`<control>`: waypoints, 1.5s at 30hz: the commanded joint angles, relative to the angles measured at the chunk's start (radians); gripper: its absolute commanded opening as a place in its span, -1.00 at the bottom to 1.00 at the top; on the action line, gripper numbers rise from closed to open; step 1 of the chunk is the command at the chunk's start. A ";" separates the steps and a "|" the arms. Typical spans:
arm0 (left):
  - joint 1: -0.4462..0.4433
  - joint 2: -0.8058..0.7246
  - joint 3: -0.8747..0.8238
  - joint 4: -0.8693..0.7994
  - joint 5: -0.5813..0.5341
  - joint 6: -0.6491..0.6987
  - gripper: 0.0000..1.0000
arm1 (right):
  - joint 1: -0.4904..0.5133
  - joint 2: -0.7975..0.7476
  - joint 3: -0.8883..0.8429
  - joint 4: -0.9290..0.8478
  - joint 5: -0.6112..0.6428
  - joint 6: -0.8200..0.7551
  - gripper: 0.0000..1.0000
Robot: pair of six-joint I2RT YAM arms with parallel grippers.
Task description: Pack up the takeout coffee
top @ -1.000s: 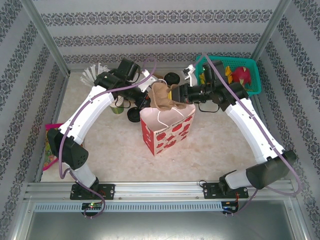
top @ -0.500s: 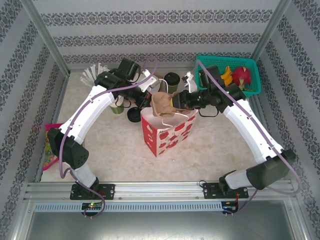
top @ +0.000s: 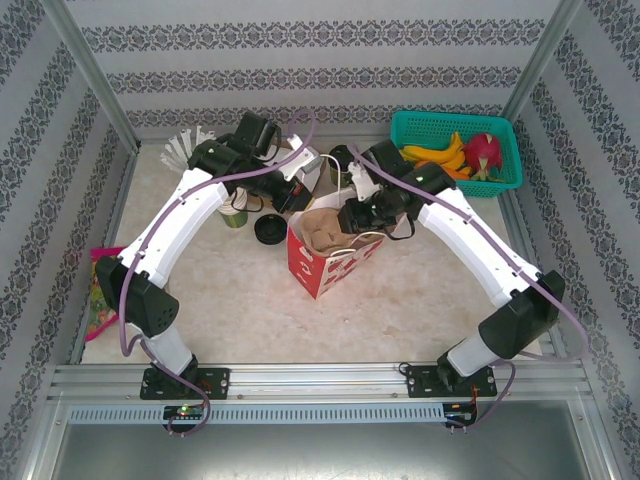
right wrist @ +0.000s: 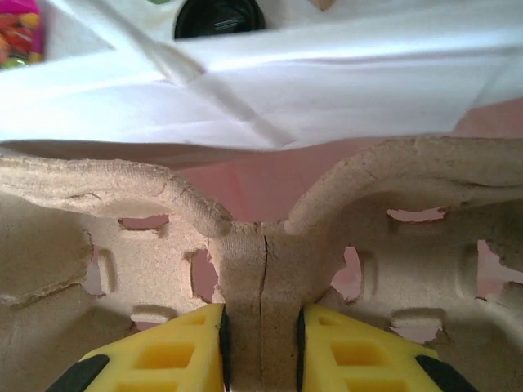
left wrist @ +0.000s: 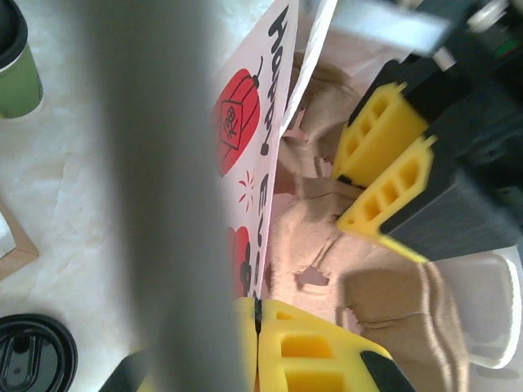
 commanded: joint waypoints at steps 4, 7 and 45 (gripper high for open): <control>-0.001 0.042 0.054 -0.016 0.084 0.000 -1.00 | 0.032 0.035 0.029 -0.038 0.114 -0.020 -0.47; -0.001 0.054 0.055 -0.012 0.117 -0.038 -1.00 | 0.042 0.049 0.040 -0.032 0.126 -0.019 -0.47; 0.032 0.019 0.014 0.197 -0.041 -0.341 -1.00 | 0.090 0.038 -0.024 -0.121 0.141 -0.231 -0.51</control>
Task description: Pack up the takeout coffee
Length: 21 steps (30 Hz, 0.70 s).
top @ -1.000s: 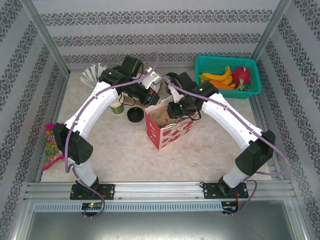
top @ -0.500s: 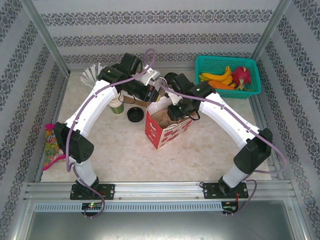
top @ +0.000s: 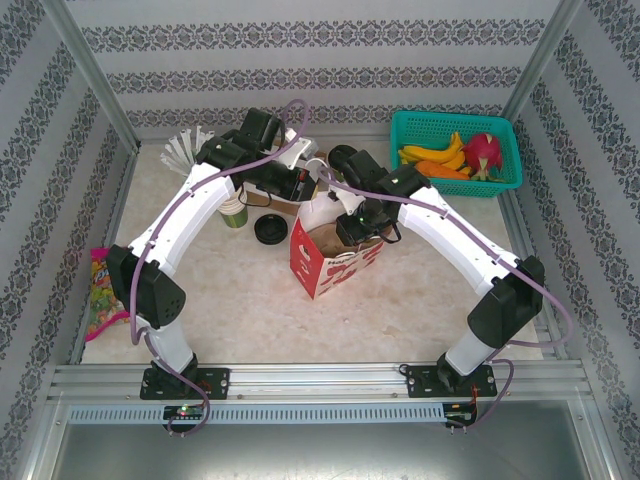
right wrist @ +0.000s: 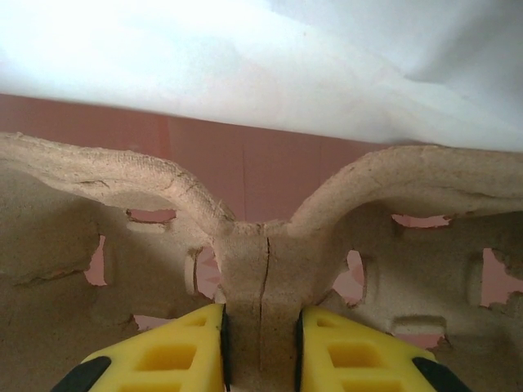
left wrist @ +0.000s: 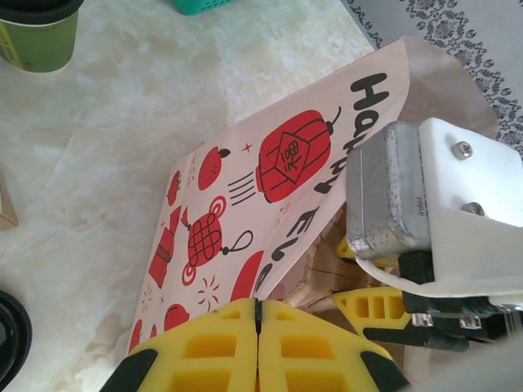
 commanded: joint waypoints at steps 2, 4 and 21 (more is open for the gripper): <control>0.011 -0.027 -0.004 0.112 0.003 -0.031 -1.00 | 0.008 -0.059 -0.017 -0.022 0.015 0.006 -0.50; 0.012 -0.014 -0.017 0.116 0.011 -0.051 -1.00 | 0.004 -0.089 -0.009 0.020 0.053 0.028 -0.49; 0.026 -0.032 -0.067 0.186 0.128 -0.075 -1.00 | 0.007 -0.010 -0.061 -0.044 -0.023 -0.004 -0.49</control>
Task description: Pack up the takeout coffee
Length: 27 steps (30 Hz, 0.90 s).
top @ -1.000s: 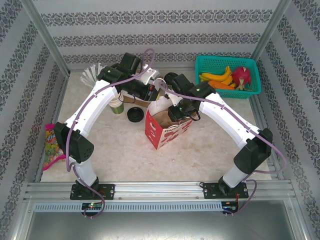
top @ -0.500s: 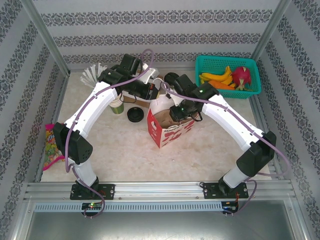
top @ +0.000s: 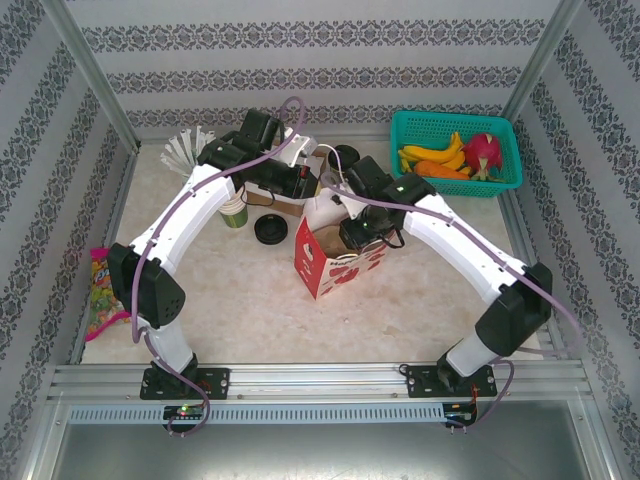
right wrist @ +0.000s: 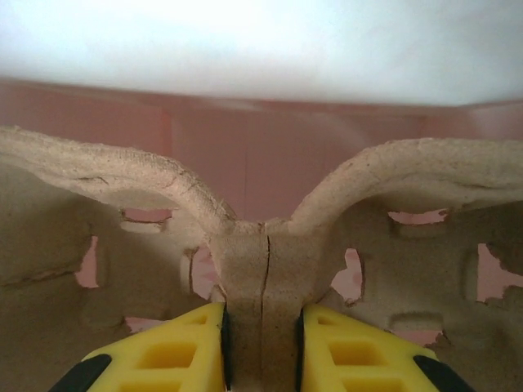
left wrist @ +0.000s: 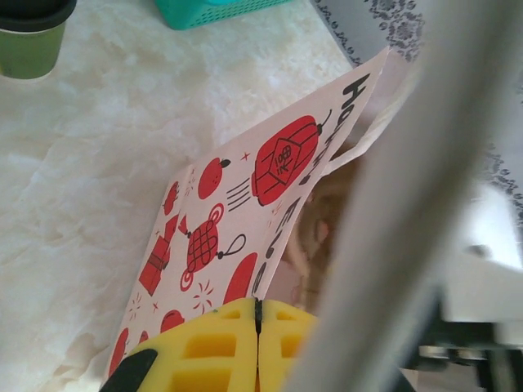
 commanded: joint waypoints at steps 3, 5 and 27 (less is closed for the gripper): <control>0.014 -0.040 -0.021 0.104 0.081 0.006 -1.00 | 0.009 0.047 0.029 -0.107 -0.045 -0.001 -0.49; 0.014 -0.045 -0.027 0.116 0.095 0.009 -1.00 | 0.006 0.062 0.031 -0.108 -0.050 0.005 -0.49; -0.019 -0.600 -0.472 0.209 -0.001 0.216 0.48 | -0.004 0.151 0.101 -0.113 -0.077 0.170 -0.49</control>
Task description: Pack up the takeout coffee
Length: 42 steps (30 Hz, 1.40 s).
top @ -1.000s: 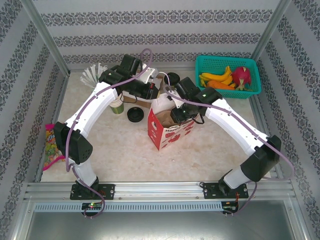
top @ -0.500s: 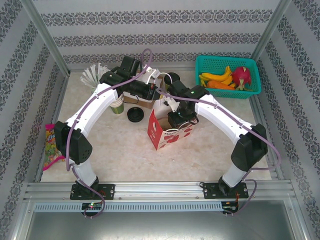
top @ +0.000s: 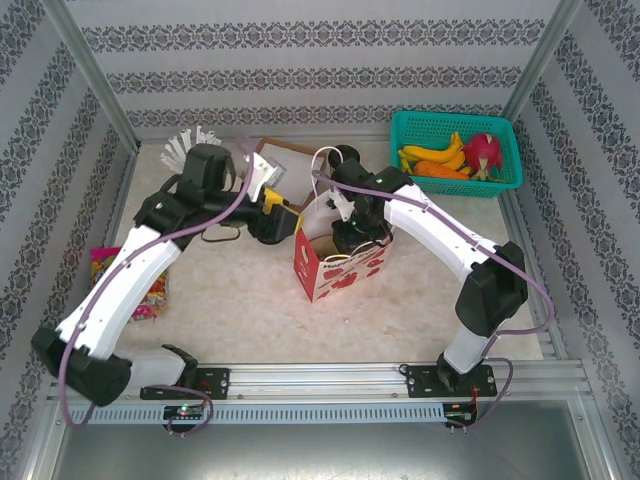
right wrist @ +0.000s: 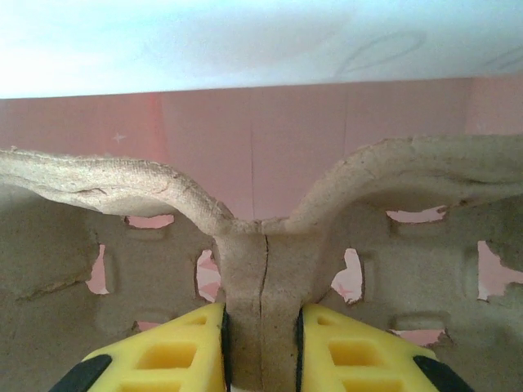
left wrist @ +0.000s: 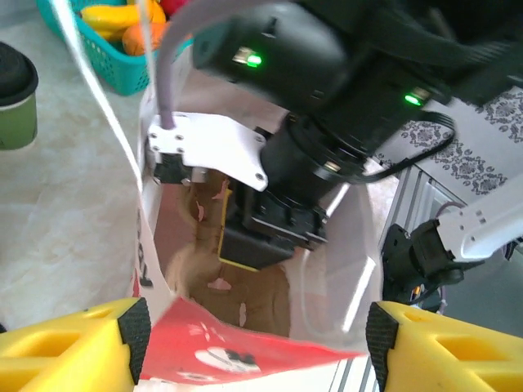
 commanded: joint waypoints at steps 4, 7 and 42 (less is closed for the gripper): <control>-0.096 -0.101 -0.059 0.038 -0.070 0.115 0.51 | -0.003 0.026 0.045 -0.038 -0.019 0.056 -0.49; -0.191 -0.077 -0.048 0.018 -0.169 0.174 0.52 | -0.002 0.032 0.049 -0.033 -0.018 0.066 -0.49; -0.385 0.286 0.200 -0.290 -0.217 0.361 -0.17 | 0.011 0.084 0.041 -0.011 0.055 0.123 -0.48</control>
